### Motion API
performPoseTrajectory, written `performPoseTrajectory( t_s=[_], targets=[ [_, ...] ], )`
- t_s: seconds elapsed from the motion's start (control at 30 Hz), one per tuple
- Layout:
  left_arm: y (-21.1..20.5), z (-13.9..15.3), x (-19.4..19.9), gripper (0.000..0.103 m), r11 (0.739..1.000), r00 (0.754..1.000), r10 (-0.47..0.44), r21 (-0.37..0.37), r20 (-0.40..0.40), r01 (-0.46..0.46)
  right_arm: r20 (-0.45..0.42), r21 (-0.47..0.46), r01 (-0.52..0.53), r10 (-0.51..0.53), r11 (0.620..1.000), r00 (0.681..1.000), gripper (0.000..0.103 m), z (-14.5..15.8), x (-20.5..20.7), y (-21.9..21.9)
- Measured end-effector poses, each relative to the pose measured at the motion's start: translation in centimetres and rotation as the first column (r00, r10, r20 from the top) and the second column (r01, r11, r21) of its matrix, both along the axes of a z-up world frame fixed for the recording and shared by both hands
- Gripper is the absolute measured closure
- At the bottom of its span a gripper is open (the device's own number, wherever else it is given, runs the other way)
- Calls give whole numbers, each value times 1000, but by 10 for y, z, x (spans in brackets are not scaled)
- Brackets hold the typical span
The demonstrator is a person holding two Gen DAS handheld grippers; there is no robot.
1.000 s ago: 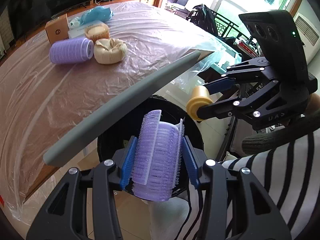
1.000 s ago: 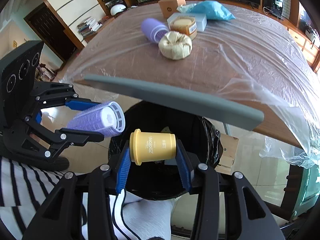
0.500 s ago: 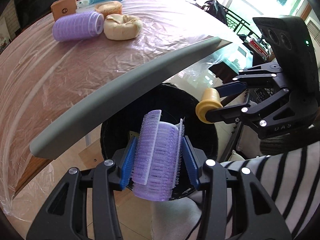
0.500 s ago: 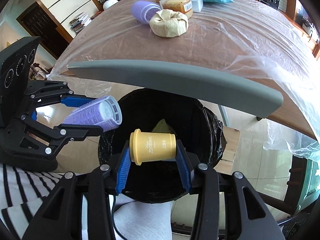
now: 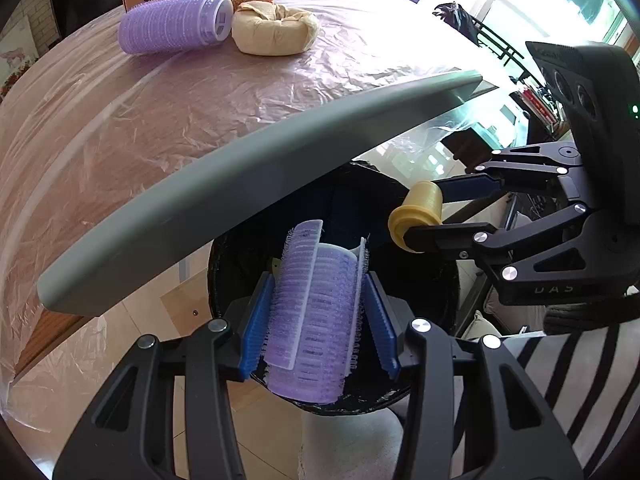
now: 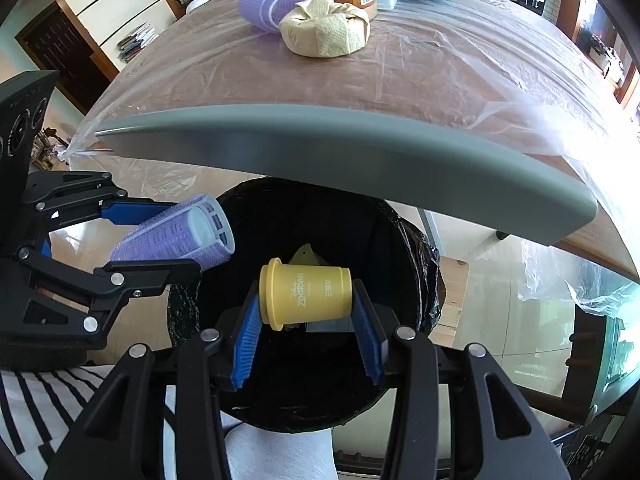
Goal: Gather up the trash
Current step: 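Hold both items over the bin, then open both grippers to drop them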
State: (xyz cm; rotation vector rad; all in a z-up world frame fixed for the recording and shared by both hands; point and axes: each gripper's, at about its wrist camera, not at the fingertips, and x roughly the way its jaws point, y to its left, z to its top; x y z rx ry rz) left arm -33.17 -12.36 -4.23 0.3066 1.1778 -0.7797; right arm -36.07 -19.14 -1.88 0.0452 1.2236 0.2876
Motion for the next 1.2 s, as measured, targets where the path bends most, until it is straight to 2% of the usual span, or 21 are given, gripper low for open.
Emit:
performPoseTrajectory(
  t_s=[0.57, 1.2],
  targets=[
    [-4, -4, 3, 56, 999, 999, 36, 28, 15, -36, 2, 3, 45, -45, 999, 999, 61, -4, 2, -3],
    [-4, -3, 4, 56, 998, 999, 39, 42, 37, -40, -10, -6, 45, -45, 999, 999, 61, -9, 5, -2]
  ],
)
